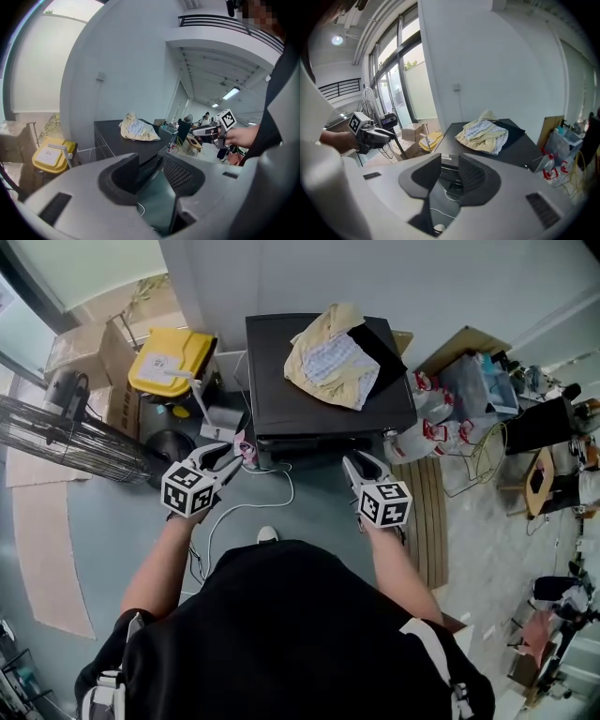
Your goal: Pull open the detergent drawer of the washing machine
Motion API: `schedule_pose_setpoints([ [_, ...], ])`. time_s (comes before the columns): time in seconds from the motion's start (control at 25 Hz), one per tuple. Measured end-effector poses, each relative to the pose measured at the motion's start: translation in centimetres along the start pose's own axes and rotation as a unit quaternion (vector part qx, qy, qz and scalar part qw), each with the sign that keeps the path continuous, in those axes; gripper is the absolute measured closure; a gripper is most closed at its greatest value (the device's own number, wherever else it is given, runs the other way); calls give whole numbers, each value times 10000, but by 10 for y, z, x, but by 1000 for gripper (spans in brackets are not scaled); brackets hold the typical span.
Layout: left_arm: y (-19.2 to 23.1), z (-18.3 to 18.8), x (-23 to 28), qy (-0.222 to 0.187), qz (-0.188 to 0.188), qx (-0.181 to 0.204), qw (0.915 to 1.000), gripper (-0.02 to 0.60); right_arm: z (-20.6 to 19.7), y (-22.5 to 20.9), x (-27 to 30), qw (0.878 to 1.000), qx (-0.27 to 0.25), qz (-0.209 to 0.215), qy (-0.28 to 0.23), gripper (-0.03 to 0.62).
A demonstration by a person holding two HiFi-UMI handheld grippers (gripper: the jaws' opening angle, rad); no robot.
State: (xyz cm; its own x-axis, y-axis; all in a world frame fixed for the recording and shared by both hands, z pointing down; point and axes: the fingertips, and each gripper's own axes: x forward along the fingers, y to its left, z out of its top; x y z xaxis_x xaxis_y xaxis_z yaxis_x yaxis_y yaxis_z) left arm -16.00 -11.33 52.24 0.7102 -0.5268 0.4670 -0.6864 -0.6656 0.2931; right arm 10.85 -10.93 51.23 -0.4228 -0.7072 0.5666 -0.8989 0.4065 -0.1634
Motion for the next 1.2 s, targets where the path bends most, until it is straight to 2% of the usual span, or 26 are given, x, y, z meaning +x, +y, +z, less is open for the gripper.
schedule_pose_setpoints([
  [0.36, 0, -20, 15, 234, -240, -199, 9992, 414, -17, 0, 1, 9998, 84, -97, 165, 476],
  [0.84, 5, -35, 32, 466, -175, -318, 9983, 414, -43, -10, 33, 9987, 101, 92, 481, 476],
  [1.0, 11, -38, 41, 438, -213, -447, 9978, 414, -48, -16, 47, 9979, 185, 150, 595, 476],
  [1.2, 22, -48, 59, 608, -184, -614, 9961, 414, -52, -27, 66, 9969, 237, 253, 700, 474],
])
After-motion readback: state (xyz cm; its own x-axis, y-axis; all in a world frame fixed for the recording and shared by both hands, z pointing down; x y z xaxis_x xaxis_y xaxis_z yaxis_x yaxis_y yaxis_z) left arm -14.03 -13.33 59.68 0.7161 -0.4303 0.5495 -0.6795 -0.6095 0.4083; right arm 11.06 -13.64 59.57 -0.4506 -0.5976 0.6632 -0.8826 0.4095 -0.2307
